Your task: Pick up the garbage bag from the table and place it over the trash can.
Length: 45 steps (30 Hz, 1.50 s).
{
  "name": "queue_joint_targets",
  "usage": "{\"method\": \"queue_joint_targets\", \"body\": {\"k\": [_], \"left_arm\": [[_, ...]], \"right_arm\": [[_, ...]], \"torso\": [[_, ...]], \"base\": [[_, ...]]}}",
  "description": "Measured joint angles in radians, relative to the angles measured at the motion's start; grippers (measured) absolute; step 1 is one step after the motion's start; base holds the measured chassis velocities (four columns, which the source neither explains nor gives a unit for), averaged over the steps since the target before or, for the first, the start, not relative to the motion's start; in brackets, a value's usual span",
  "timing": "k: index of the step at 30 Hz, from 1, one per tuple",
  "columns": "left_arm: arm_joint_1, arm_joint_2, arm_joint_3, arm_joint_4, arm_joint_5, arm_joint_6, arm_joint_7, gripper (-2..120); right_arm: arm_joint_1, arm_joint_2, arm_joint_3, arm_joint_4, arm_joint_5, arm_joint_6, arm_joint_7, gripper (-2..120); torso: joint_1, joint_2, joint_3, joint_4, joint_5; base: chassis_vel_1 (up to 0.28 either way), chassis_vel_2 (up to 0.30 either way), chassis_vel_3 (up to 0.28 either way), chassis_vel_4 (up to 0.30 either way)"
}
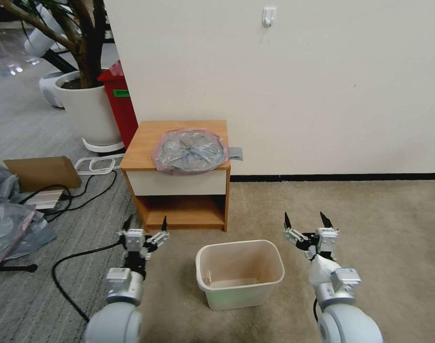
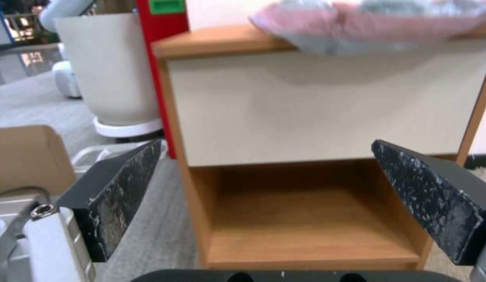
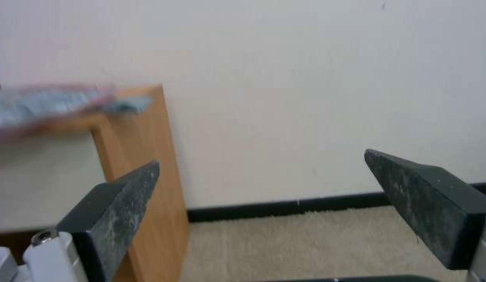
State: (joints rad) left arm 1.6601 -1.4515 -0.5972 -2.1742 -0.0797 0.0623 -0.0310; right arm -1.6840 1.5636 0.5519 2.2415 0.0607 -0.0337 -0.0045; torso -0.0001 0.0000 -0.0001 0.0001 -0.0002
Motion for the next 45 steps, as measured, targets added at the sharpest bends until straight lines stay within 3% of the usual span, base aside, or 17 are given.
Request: {"method": "queue_joint_targets", "body": {"k": [4, 9, 12, 18, 19, 20, 23, 32, 34, 35, 38, 45], "left_arm": [[0.054, 0.024, -0.023, -0.084, -0.040, 0.032, -0.016, 100], [0.128, 0.055, -0.053, -0.200, -0.092, 0.071, -0.037, 100], [0.152, 0.069, -0.061, -0.235, -0.111, 0.089, -0.045, 100], [0.202, 0.095, -0.074, -0.305, -0.140, 0.115, -0.060, 100], [0.218, 0.105, -0.079, -0.325, -0.154, 0.127, -0.066, 100], [0.240, 0.121, -0.090, -0.337, -0.173, 0.144, -0.075, 100], [0.268, 0.139, -0.100, -0.342, -0.199, 0.167, -0.088, 100], [0.276, 0.143, -0.104, -0.336, -0.201, 0.170, -0.091, 100], [0.274, 0.146, -0.104, -0.334, -0.201, 0.170, -0.091, 100], [0.274, 0.146, -0.104, -0.334, -0.201, 0.170, -0.091, 100], [0.266, 0.147, -0.105, -0.332, -0.211, 0.169, -0.092, 100], [0.258, 0.150, -0.109, -0.330, -0.237, 0.171, -0.095, 100]], "right_arm": [[-0.057, 0.028, -0.001, 0.092, 0.034, -0.009, -0.001, 100], [-0.100, 0.044, -0.027, 0.100, 0.075, 0.006, 0.003, 100], [-0.098, 0.044, -0.031, 0.094, 0.074, 0.006, 0.003, 100], [-0.088, 0.046, -0.036, 0.090, 0.073, 0.006, 0.002, 100], [-0.084, 0.048, -0.035, 0.088, 0.074, 0.005, 0.002, 100], [-0.078, 0.047, -0.035, 0.084, 0.077, 0.005, 0.002, 100], [-0.051, 0.039, -0.034, 0.071, 0.099, -0.005, 0.003, 100], [0.179, 0.037, -0.064, -0.050, 0.457, -0.144, 0.035, 100], [0.278, 0.039, -0.085, -0.107, 0.614, -0.188, 0.065, 100], [0.278, 0.039, -0.085, -0.107, 0.614, -0.188, 0.065, 100], [0.413, 0.041, -0.096, -0.235, 0.780, -0.217, 0.075, 100], [0.553, 0.044, -0.101, -0.387, 1.017, -0.267, 0.077, 100]], "torso": [[0.000, 0.000, 0.000, 0.0002, -0.0002], [0.000, 0.000, 0.000, 0.0001, 0.0006], [0.000, 0.000, 0.000, -0.0001, -0.0008], [0.000, 0.000, 0.000, 0.0001, 0.0005], [0.000, 0.000, 0.000, -0.0001, -0.0013], [0.000, 0.000, 0.000, -0.0004, 0.0004], [0.000, 0.000, 0.000, 0.0000, -0.0005], [0.000, 0.000, 0.000, -0.0002, 0.0002], [0.000, 0.000, 0.000, -0.0001, 0.0001], [0.000, 0.000, 0.000, -0.0001, 0.0001], [0.000, 0.000, 0.000, 0.0002, 0.0002], [0.000, 0.000, 0.000, 0.0000, 0.0000]], "base": [[0.000, 0.000, 0.000, 0.000], [0.000, 0.000, 0.000, 0.000], [0.000, 0.000, 0.000, 0.000], [0.000, 0.000, 0.000, 0.000], [0.000, 0.000, 0.000, 0.000], [0.000, 0.000, 0.000, 0.000], [0.000, 0.000, 0.000, 0.000], [0.000, 0.000, 0.000, 0.000], [0.000, 0.000, 0.000, 0.000], [0.000, 0.000, 0.000, 0.000], [0.000, 0.000, 0.000, 0.000], [0.000, 0.000, 0.000, 0.000]]}}
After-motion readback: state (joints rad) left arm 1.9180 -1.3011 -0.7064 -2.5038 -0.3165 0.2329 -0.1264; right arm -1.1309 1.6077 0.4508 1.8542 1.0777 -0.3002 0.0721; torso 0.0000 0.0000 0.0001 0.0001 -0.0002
